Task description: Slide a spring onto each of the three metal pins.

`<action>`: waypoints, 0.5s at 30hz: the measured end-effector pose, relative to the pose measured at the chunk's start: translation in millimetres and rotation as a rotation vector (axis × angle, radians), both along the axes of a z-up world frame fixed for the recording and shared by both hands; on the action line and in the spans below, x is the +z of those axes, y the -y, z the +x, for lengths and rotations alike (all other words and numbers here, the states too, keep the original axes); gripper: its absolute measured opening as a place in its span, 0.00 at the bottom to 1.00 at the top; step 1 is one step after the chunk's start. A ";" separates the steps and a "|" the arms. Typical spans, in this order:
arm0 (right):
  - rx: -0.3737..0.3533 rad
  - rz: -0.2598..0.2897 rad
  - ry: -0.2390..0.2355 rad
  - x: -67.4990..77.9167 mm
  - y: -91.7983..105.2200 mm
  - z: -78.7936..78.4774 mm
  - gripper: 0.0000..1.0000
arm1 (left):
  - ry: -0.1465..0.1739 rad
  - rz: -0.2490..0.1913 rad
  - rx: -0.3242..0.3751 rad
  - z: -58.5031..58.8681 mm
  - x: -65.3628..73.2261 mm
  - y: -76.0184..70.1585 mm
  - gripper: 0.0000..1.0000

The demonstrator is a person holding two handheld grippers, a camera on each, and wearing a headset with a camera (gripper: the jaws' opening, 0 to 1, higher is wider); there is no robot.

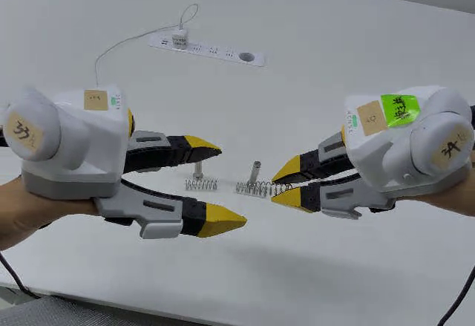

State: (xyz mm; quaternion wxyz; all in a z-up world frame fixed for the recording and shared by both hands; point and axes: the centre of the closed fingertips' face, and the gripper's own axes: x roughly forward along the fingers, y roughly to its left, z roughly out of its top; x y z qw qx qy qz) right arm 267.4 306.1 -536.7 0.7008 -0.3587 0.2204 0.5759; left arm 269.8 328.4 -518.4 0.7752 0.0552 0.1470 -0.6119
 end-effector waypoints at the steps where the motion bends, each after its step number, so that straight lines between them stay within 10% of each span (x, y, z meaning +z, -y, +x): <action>1: 0.006 0.002 0.000 1.0 -2.1 -0.9 0.11 | 0.001 0.004 -0.002 -0.3 -0.7 0.7 0.57; 15: 0.055 0.010 -0.003 6.5 -19.1 -6.4 0.11 | 0.020 0.020 -0.038 -6.4 -3.0 4.2 0.35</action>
